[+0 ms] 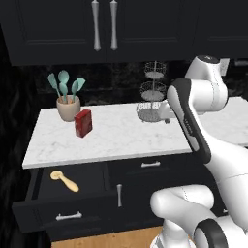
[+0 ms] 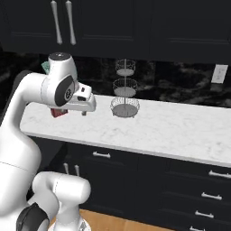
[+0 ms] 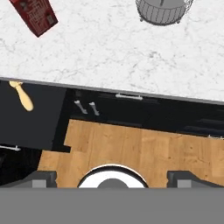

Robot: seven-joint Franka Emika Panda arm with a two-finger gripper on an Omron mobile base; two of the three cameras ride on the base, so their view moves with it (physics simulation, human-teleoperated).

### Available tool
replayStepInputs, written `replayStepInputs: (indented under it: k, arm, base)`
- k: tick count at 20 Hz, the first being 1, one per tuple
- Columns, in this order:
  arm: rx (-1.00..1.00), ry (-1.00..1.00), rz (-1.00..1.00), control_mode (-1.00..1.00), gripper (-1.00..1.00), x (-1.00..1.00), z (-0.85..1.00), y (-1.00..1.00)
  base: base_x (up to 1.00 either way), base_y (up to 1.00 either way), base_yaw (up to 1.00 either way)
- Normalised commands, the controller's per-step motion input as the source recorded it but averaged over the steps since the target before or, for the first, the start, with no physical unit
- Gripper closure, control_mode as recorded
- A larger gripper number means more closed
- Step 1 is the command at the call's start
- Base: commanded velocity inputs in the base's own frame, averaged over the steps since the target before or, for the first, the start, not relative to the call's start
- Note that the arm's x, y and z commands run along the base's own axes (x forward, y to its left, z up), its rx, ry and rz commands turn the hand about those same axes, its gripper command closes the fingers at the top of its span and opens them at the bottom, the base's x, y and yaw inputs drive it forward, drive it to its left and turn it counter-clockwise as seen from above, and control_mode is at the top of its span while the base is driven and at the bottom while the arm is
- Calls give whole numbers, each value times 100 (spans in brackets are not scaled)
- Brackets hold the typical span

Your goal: Pick the pizza cutter from the drawer and place it on the counter.

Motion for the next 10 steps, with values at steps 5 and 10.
replayStepInputs:
  k: [5, 10]
  arm:
    - [0, 0, 0, 100, -100, 0, 0, 0]
    - [0, 0, 0, 100, -100, 0, 0, 0]
  base:
    - [44, -3, 25]
    - [67, 3, 17]
